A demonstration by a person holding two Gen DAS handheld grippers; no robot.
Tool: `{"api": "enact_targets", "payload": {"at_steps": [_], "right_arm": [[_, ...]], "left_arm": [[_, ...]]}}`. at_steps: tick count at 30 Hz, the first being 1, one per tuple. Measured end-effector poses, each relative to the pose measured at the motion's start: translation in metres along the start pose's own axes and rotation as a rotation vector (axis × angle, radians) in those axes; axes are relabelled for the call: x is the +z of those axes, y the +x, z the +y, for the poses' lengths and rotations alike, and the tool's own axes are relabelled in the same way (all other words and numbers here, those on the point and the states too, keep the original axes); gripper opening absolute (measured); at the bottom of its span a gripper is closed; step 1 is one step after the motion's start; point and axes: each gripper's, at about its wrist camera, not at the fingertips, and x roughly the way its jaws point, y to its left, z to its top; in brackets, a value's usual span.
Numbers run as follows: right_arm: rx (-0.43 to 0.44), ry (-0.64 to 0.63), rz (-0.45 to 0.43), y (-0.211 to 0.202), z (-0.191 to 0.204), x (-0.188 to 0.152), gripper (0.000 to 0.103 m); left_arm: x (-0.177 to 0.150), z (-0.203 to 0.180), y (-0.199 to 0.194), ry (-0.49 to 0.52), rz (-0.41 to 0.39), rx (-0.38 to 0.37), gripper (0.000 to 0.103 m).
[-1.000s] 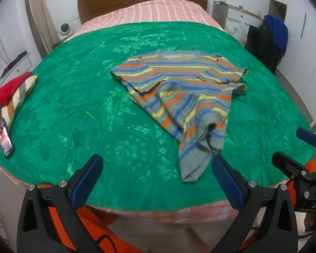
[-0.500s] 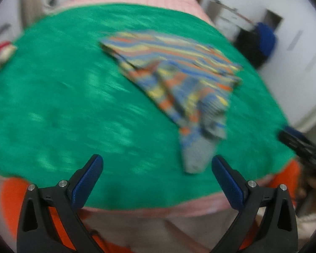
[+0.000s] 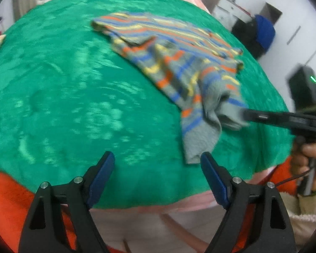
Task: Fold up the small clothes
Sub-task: 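Grasp the sweater hem with both grippers and pull it flat across the bed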
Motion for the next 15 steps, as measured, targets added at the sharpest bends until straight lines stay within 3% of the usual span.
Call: {"api": "enact_targets", "payload": {"at_steps": [3,5,11,15], "right_arm": [[-0.034,-0.001,-0.055,-0.049,-0.013,-0.012,0.005],[-0.100,0.015,-0.090,-0.085,-0.029,-0.022,0.005],[-0.383,0.103,-0.155,-0.128,-0.078,-0.050,0.002],[-0.344,0.163,-0.180,-0.118,-0.090,-0.058,0.005]], "left_arm": [[0.003,0.009,-0.005,-0.012,-0.019,-0.008,0.087],[0.006,0.006,0.001,-0.005,-0.013,-0.021,0.088],[0.003,-0.015,0.036,0.040,0.081,-0.080,0.088],[0.002,-0.038,0.055,0.119,0.101,-0.061,0.080]]}}
